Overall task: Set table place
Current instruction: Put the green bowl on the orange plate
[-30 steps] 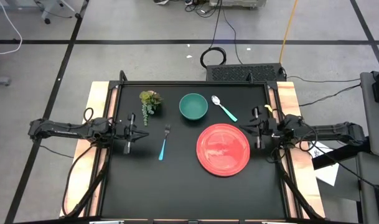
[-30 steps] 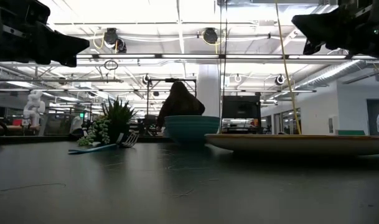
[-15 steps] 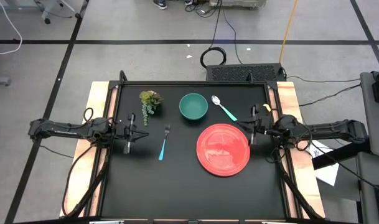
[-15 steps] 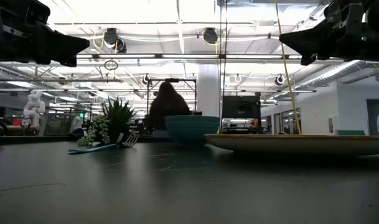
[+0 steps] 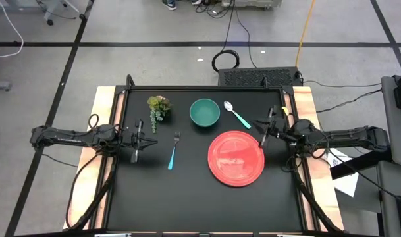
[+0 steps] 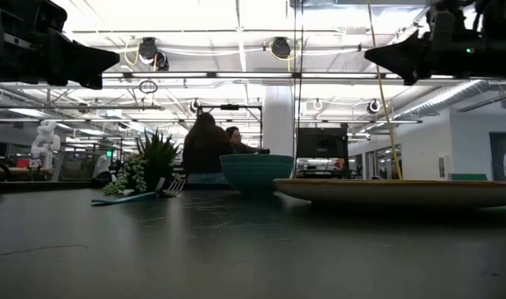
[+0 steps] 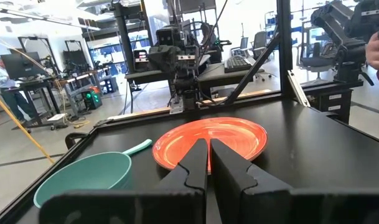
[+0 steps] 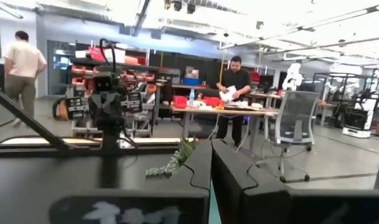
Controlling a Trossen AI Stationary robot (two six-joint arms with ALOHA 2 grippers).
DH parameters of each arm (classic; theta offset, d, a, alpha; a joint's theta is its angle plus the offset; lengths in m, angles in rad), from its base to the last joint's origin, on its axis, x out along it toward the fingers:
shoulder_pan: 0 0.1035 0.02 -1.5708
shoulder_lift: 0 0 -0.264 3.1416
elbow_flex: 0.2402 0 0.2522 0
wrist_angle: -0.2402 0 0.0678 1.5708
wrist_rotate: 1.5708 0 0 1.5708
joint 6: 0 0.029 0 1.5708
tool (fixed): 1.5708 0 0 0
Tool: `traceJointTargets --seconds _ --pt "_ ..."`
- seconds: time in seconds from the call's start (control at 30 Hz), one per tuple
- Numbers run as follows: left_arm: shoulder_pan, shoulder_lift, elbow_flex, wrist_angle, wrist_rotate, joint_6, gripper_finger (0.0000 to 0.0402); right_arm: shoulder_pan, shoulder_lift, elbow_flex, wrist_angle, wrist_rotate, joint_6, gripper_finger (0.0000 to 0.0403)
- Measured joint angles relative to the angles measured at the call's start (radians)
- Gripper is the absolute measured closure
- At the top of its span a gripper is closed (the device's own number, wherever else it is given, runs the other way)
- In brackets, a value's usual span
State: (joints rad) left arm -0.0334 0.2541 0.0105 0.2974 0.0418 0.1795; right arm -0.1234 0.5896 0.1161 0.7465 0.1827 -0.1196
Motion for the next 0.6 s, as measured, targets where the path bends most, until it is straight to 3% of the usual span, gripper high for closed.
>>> traceJointTargets --seconds 0.3,0.6 --pt "0.000 0.000 0.000 0.008 -0.010 0.000 0.0378 -0.028 0.198 0.170 -0.077 -0.002 0.030 0.0403" --pt "0.000 0.000 0.000 0.020 -0.044 0.000 0.0378 -0.047 0.342 0.203 -0.038 -0.004 0.056 0.0403"
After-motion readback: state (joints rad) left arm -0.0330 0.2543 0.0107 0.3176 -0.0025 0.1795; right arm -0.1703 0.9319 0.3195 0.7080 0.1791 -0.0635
